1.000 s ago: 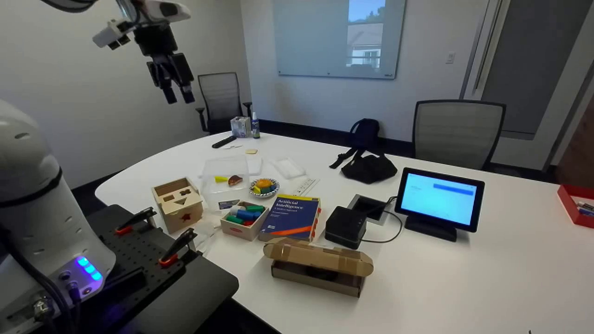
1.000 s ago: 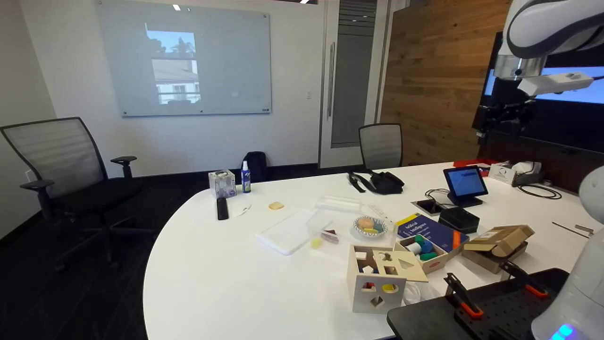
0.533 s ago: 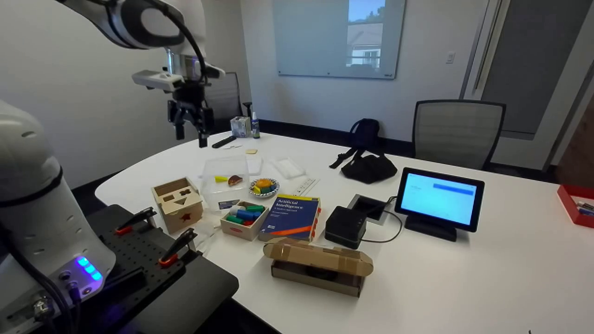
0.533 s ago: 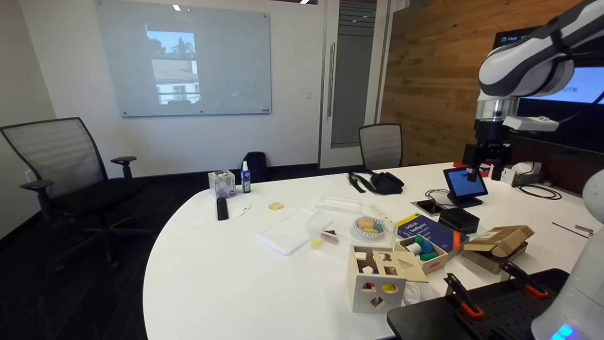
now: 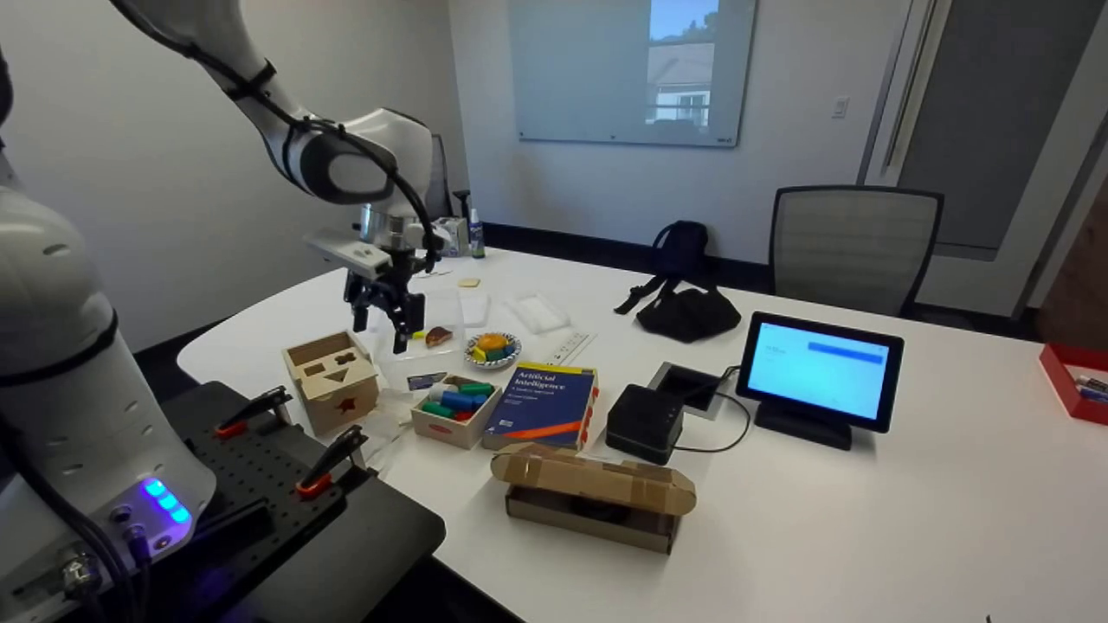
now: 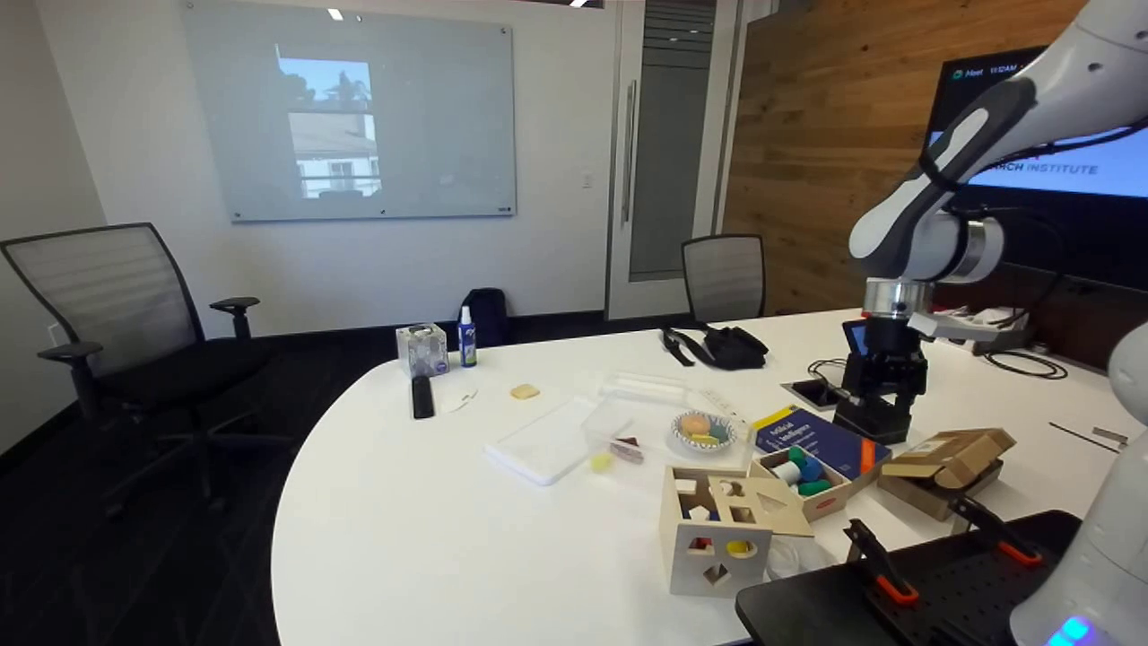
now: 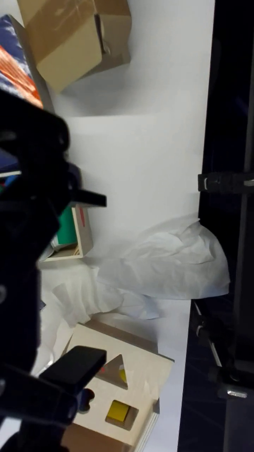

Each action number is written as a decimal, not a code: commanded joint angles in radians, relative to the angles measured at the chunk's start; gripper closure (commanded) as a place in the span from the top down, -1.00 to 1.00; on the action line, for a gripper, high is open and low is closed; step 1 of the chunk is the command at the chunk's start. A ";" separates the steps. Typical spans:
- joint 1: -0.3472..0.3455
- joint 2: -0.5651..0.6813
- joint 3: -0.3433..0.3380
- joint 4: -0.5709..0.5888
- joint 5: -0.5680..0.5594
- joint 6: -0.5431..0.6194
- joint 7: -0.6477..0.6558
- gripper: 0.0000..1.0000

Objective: Slide the lid closed on the shape sorting box

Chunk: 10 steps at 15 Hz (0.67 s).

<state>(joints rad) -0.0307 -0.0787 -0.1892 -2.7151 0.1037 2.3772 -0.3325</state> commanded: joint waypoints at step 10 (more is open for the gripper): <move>-0.064 0.438 0.223 0.120 0.127 0.240 -0.036 1.00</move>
<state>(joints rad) -0.0595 0.2754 -0.0281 -2.6444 0.1861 2.5880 -0.3464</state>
